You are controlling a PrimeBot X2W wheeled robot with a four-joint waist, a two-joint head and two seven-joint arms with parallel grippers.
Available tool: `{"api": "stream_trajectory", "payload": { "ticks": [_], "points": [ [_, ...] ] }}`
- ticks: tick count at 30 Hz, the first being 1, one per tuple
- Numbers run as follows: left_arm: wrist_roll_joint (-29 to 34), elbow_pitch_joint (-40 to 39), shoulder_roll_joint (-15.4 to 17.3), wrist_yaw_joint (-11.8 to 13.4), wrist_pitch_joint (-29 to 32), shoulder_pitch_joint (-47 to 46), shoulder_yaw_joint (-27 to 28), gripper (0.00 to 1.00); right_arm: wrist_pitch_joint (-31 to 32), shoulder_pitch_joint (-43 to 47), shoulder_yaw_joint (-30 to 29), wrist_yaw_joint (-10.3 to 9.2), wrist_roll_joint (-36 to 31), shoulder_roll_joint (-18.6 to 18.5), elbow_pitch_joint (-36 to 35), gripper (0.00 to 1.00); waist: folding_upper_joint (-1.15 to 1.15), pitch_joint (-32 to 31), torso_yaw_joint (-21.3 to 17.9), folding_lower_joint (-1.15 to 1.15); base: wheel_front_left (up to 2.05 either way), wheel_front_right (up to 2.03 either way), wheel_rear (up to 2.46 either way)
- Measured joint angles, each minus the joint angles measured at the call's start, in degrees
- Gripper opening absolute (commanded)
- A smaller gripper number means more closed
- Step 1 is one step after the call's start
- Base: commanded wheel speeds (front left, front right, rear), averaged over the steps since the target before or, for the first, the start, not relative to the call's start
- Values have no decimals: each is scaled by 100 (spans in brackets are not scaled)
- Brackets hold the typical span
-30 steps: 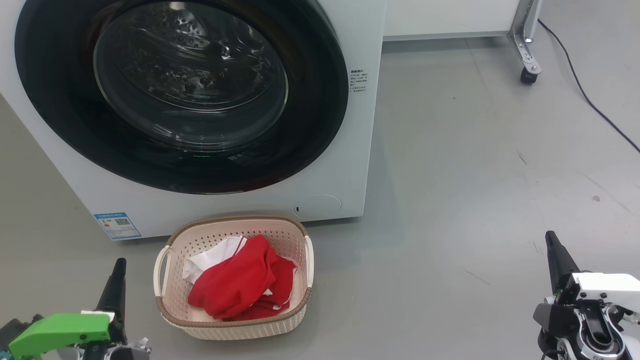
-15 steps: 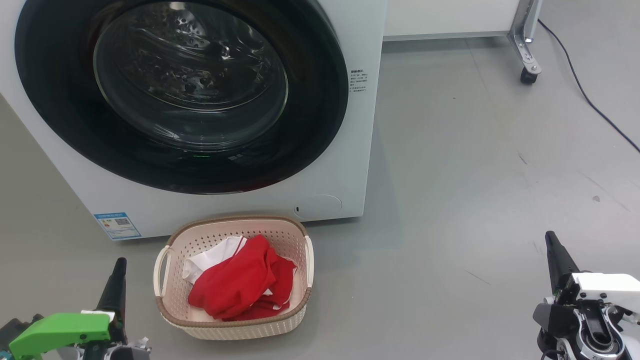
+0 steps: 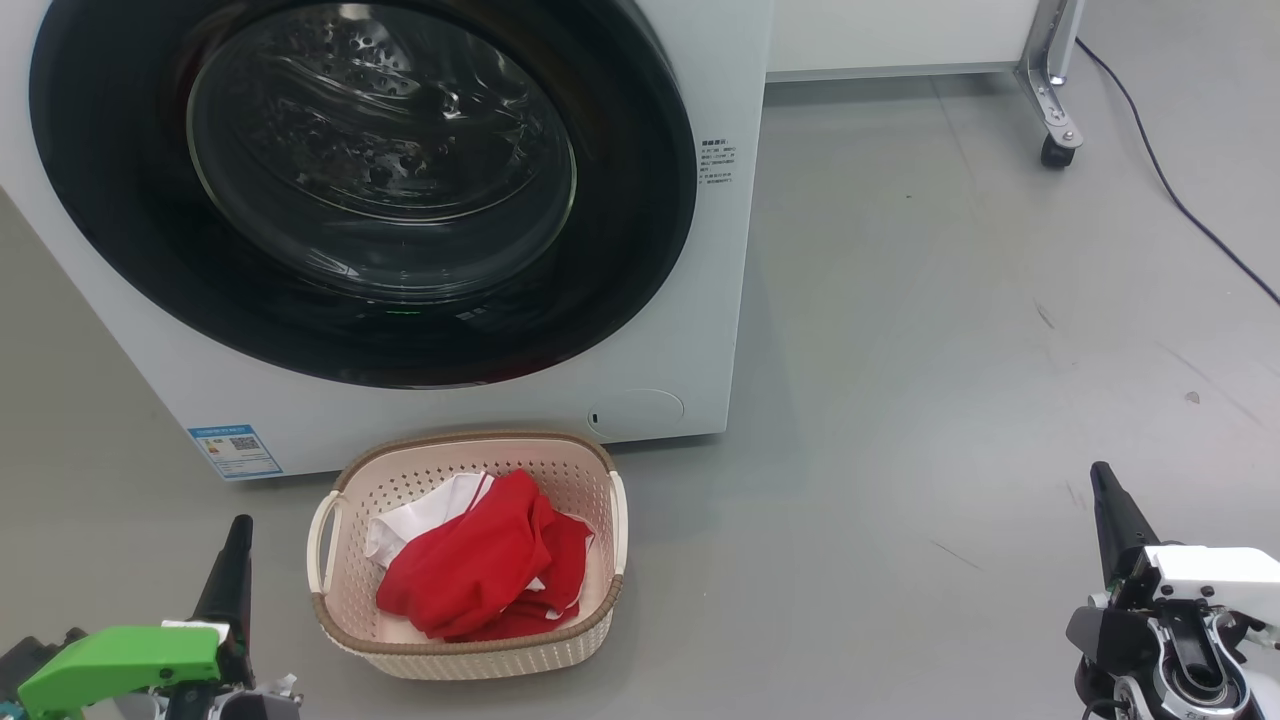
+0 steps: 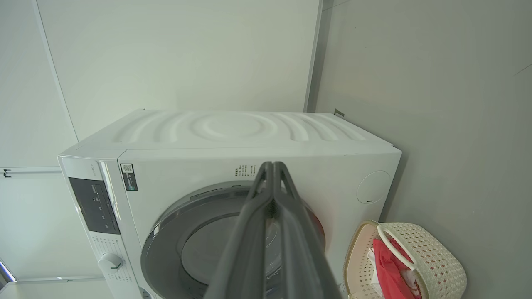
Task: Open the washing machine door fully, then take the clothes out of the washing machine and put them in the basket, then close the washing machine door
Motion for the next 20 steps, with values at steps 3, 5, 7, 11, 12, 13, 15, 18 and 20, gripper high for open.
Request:
{"api": "stream_trajectory", "payload": {
  "ticks": [3, 5, 7, 11, 12, 13, 15, 18, 20],
  "points": [
    [0, 0, -2, 0, 1, 0, 2, 0, 0, 0, -3, 0, -1, 1, 0, 0, 0, 0, 0, 0, 0, 0, 0],
    [0, -1, -4, 0, 1, 0, 3, 0, 0, 0, -4, 0, -1, 1, -1, 0, 0, 0, 0, 0, 0, 0, 0],
    [0, -2, -5, 0, 1, 0, 3, 0, 0, 0, -7, 0, -3, 2, -1, 0, 0, 1, 0, 0, 0, 0, 0],
    [0, -3, -12, 0, 1, 0, 7, 0, 0, 0, -9, 1, -7, 3, -2, 0, 0, 1, 0, 0, 0, 0, 0],
    [0, -3, -14, 0, 1, 0, 7, 0, 0, 0, -9, 0, -7, 3, -2, 0, 0, 1, 0, 0, 0, 0, 0],
    [0, -3, -15, 0, 1, 0, 8, 0, 1, 0, -9, 1, -7, 3, -2, 0, 0, 1, 0, 0, 0, 0, 0],
    [0, -4, -16, 0, 1, 0, 8, 0, 1, 0, -10, 0, -8, 3, -2, 0, 0, 1, 0, 0, 0, 0, 0],
    [0, -5, -18, 0, 1, 0, 10, 0, 1, 0, -12, 0, -8, 4, -3, 0, 0, 1, 0, 0, 0, 0, 0],
    [0, -7, -18, -1, 1, 0, 11, 0, 1, 0, -13, 0, -8, 5, -3, 0, 0, 1, 0, 0, 0, 0, 0]
  ]
}}
